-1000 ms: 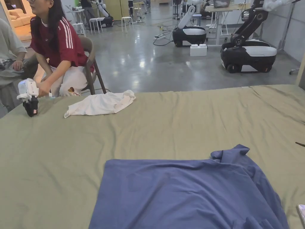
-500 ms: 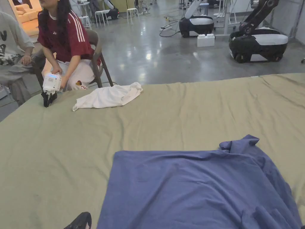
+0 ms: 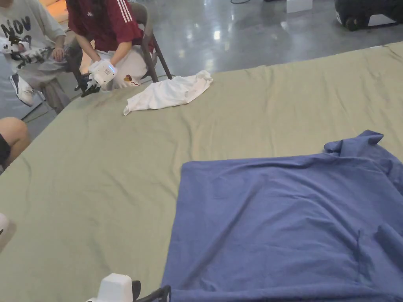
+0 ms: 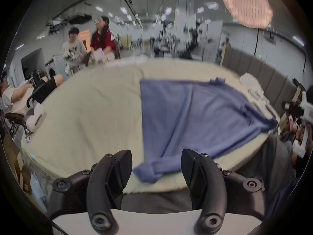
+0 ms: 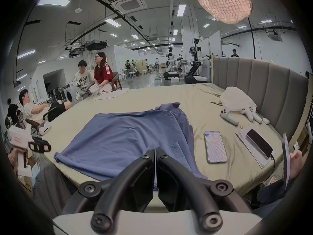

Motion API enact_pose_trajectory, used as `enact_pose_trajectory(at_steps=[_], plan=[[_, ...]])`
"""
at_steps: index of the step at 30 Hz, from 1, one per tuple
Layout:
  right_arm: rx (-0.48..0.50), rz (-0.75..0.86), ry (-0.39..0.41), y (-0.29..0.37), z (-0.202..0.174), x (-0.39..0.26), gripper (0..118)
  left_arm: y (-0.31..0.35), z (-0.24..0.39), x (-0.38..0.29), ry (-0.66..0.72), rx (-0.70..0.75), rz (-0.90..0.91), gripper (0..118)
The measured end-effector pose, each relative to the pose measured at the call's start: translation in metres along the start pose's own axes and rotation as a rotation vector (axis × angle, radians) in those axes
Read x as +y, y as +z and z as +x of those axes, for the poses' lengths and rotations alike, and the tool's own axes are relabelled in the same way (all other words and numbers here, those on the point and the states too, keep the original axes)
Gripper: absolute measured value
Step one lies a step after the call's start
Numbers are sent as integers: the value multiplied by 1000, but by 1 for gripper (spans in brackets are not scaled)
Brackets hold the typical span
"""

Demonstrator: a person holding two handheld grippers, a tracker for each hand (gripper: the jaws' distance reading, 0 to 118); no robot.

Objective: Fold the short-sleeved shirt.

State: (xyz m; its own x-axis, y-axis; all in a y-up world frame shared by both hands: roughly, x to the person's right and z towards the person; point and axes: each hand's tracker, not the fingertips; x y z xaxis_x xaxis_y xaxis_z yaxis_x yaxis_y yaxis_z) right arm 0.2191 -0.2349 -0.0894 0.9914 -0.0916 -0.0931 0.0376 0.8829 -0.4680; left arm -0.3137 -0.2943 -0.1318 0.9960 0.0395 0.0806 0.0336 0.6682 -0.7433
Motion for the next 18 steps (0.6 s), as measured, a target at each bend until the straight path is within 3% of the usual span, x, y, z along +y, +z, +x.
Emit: enact_pose_trajectory(at_steps=[4, 5, 7, 10, 14, 15, 17, 18], plan=[[-24, -16, -13, 4, 7, -2, 0, -32, -8, -9, 7, -5, -96, 62], [-31, -18, -16, 6, 9, -2, 0, -35, -10, -9, 28, -16, -126, 55], [-48, -24, -17, 8, 13, -2, 0, -43, -13, -9, 41, -45, -137, 28], [-87, -40, -18, 12, 20, -4, 0, -49, -7, -8, 2, -62, -155, 8], [-127, -88, -42, 9, 36, -7, 2, -55, 7, -6, -120, -32, -205, 5], [-136, -138, -57, 4, 47, -13, 11, -58, 8, -6, -120, -28, -213, 5], [-113, -215, -67, -7, 59, -17, 18, -62, 11, -3, -121, -24, -221, 5], [-121, -236, -58, -14, 63, -21, 37, -62, 11, -3, -121, -22, -227, 5]])
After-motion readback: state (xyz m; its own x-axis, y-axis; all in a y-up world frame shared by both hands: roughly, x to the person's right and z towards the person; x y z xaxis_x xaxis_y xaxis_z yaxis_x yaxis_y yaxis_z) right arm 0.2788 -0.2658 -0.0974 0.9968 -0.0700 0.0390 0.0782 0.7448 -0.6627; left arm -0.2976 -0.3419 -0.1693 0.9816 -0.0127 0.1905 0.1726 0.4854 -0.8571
